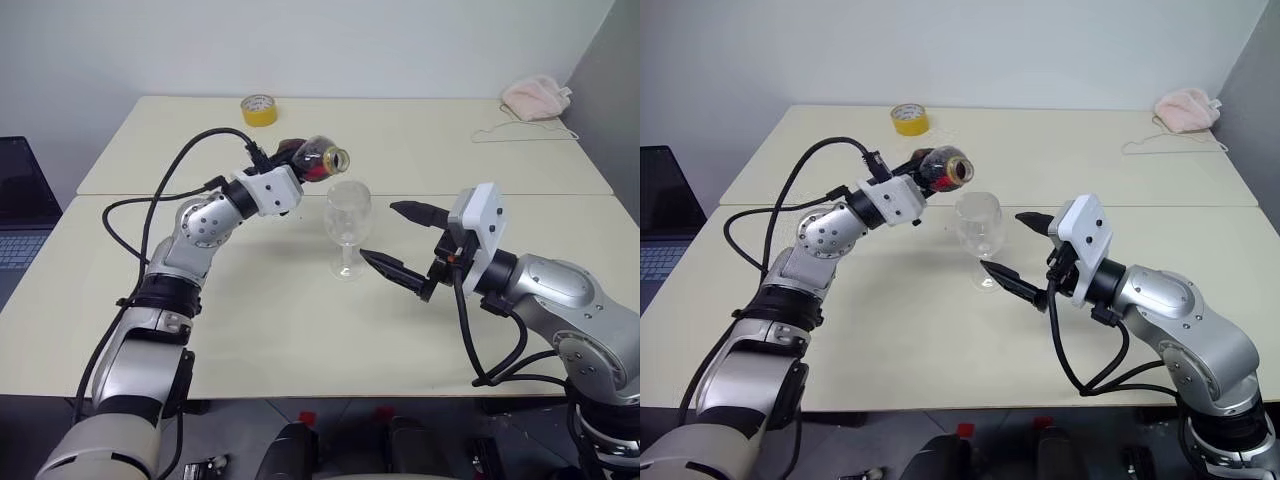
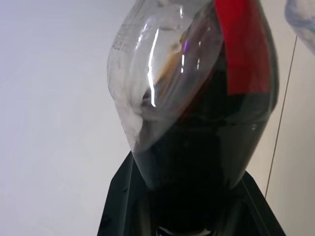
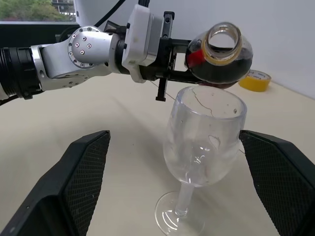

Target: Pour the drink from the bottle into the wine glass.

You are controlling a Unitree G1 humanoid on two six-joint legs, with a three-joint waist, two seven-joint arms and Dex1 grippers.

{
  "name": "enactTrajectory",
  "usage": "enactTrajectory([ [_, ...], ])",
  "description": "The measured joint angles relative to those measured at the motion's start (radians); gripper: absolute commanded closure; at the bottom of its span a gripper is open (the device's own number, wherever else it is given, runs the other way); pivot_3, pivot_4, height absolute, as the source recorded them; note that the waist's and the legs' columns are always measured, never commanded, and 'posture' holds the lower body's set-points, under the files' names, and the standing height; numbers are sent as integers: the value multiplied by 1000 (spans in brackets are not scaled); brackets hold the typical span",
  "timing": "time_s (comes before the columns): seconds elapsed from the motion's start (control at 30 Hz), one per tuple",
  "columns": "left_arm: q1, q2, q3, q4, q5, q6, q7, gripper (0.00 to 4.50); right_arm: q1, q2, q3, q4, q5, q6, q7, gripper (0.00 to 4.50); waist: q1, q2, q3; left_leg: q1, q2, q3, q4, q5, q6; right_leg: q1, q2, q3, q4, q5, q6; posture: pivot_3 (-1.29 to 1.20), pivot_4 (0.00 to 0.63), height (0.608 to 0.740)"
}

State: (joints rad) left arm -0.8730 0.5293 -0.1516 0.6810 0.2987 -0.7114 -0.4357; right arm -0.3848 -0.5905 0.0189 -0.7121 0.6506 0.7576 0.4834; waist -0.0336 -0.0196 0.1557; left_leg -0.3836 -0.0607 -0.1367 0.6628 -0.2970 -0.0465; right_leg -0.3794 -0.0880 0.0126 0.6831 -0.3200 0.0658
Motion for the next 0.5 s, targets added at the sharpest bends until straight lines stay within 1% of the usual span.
enactTrajectory([
  [0.17,-13,17,-11,40,58,-38,44,3742,-26,6,1,0,1,5,-4,0,-1,0,0,0,0,0,0,0,0,0,0,0,0,0,0,0,150,740],
  [0.5,-50,39,-40,54,166,-72,138,3743,-30,18,2,0,9,23,-6,0,-1,0,0,0,0,0,0,0,0,0,0,0,1,0,0,0,150,740],
])
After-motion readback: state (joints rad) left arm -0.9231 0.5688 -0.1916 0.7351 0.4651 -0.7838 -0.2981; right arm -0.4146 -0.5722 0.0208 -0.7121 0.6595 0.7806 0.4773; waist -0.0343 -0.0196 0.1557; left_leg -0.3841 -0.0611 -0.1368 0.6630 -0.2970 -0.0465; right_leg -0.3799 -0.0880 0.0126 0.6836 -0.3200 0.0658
